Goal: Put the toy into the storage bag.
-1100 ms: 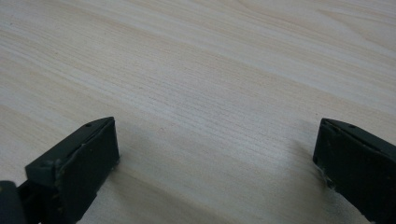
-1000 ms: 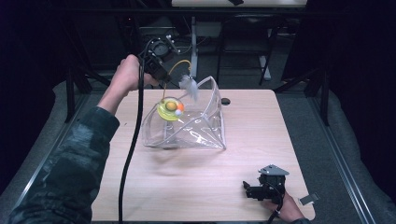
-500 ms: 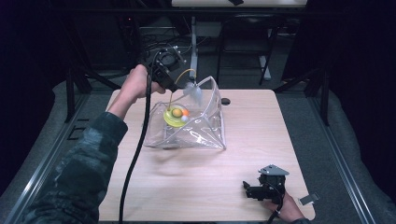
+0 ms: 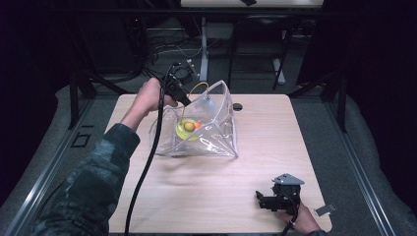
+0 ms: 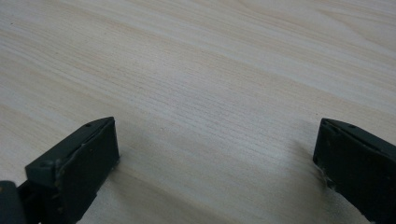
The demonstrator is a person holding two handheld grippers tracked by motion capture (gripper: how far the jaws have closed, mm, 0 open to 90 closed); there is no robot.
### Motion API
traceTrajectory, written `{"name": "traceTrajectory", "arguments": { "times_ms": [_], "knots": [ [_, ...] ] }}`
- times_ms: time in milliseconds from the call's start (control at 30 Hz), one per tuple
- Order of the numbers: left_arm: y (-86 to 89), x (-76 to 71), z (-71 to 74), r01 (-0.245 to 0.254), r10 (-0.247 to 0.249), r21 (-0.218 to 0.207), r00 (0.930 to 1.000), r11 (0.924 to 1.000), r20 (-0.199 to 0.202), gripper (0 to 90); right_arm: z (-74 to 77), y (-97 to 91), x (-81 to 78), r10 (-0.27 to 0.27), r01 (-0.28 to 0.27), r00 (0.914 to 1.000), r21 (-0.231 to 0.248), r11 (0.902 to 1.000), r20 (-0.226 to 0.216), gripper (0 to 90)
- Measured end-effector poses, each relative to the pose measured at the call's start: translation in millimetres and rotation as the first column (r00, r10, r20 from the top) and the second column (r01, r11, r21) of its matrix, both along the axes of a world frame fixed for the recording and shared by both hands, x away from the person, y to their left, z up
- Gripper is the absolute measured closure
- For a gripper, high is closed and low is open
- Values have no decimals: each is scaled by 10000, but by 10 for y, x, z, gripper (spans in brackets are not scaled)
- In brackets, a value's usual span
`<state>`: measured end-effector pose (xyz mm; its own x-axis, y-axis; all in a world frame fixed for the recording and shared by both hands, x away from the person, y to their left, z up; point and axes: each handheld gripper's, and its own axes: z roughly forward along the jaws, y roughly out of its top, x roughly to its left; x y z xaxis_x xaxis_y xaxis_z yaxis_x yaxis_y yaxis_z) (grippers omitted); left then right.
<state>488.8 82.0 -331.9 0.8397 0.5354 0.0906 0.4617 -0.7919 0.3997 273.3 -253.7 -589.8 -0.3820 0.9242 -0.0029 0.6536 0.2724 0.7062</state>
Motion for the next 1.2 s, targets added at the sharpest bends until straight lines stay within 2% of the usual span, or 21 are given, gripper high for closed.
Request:
{"name": "traceTrajectory", "arguments": {
  "times_ms": [200, 433, 700, 733, 800, 933, 967, 1200],
  "knots": [
    [-5, 23, -162, -40, 41, 50, 9997, 10000, -239, 877, -1, 1, 0, 14, -14, 10000, 60, 10000, 5, 0],
    [3, 75, -390, -235, 249, 325, 9987, 9992, -450, 877, -4, 1, 2, 18, -18, 10000, 51, 10000, 49, 0],
    [-16, 100, -504, -348, 369, 391, 9978, 9986, -546, 875, -4, 0, 2, 25, -26, 10000, 56, 10000, 47, 0],
    [-20, 101, -523, -341, 360, 348, 9979, 9988, -545, 875, 7, -6, -1, 8, -8, 10000, -143, 9999, -11, 0],
    [-25, 101, -549, -388, 410, 368, 9974, 9986, -600, 874, 8, -7, -1, 8, -8, 10000, -151, 9999, -12, 0],
    [-34, 107, -604, -421, 441, 332, 9970, 9986, -638, 872, 8, -7, -1, 7, -7, 10000, -154, 9999, -14, 0],
    [-34, 119, -632, -461, 486, 378, 9966, 9982, -670, 870, -3, -1, 1, 10, -10, 10000, -2, 10000, 39, 0],
    [-25, 120, -650, -531, 543, 190, 9961, 9984, -692, 859, -3, -2, 1, 17, -17, 10000, 0, 10000, 38, 0]
  ]
}}
